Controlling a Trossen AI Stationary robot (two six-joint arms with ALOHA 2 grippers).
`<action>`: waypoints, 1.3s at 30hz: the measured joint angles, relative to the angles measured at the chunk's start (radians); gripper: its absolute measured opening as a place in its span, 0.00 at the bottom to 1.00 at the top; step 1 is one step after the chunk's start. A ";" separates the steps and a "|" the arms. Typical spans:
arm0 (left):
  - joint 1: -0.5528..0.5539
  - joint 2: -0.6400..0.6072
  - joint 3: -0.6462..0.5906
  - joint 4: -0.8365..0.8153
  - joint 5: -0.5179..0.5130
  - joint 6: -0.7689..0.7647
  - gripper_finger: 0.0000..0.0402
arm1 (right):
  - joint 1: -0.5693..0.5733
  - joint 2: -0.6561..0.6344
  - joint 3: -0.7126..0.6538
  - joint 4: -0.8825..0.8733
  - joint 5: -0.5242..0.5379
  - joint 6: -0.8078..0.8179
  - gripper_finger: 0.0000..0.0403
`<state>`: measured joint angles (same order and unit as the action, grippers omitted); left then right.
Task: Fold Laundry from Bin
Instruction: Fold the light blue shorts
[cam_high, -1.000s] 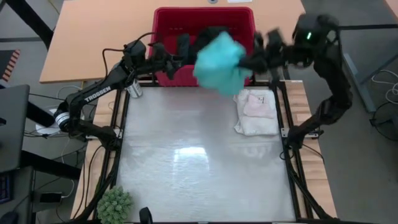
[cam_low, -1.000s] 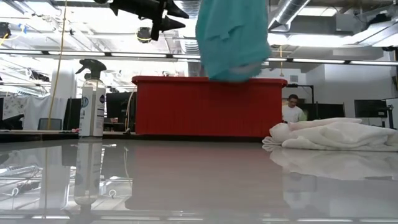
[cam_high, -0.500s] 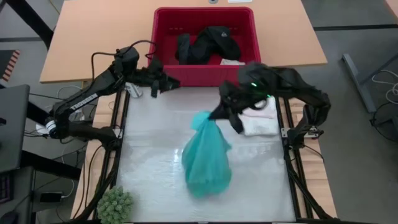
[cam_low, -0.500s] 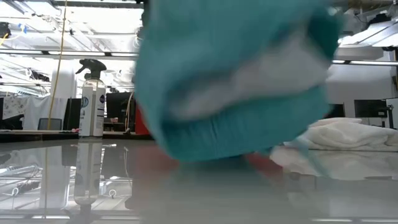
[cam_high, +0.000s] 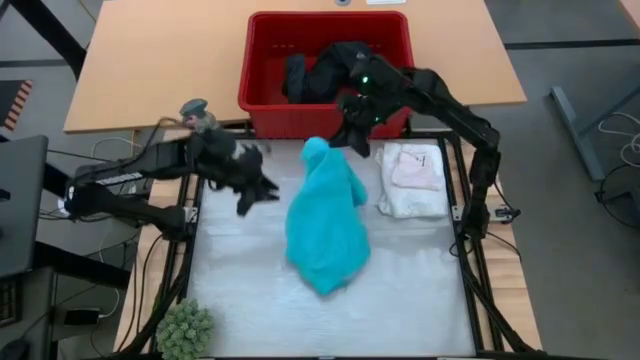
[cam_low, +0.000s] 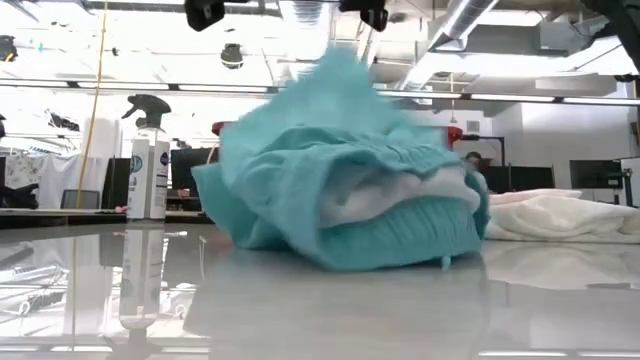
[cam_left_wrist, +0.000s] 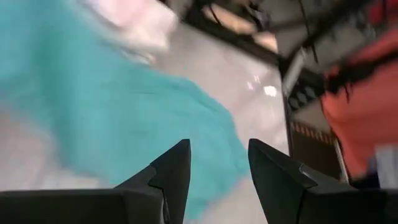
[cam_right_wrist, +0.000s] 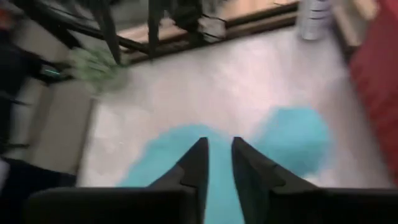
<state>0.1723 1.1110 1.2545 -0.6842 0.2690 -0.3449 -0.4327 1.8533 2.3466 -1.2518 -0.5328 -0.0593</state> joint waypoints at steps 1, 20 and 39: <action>-0.046 0.004 -0.010 0.002 -0.019 -0.004 0.38 | -0.020 0.000 0.000 0.003 -0.058 0.028 0.31; -0.405 0.419 0.000 0.433 -0.421 0.552 0.38 | 0.023 -0.338 0.001 -0.228 -0.352 0.106 0.59; -0.297 1.050 0.920 -0.347 -0.328 0.681 0.44 | 0.407 -0.702 0.002 -0.319 0.435 0.456 0.59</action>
<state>-0.1243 2.1606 2.1743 -1.0308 -0.0586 0.3364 -0.0258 1.1514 2.3485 -1.5711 -0.0973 0.3969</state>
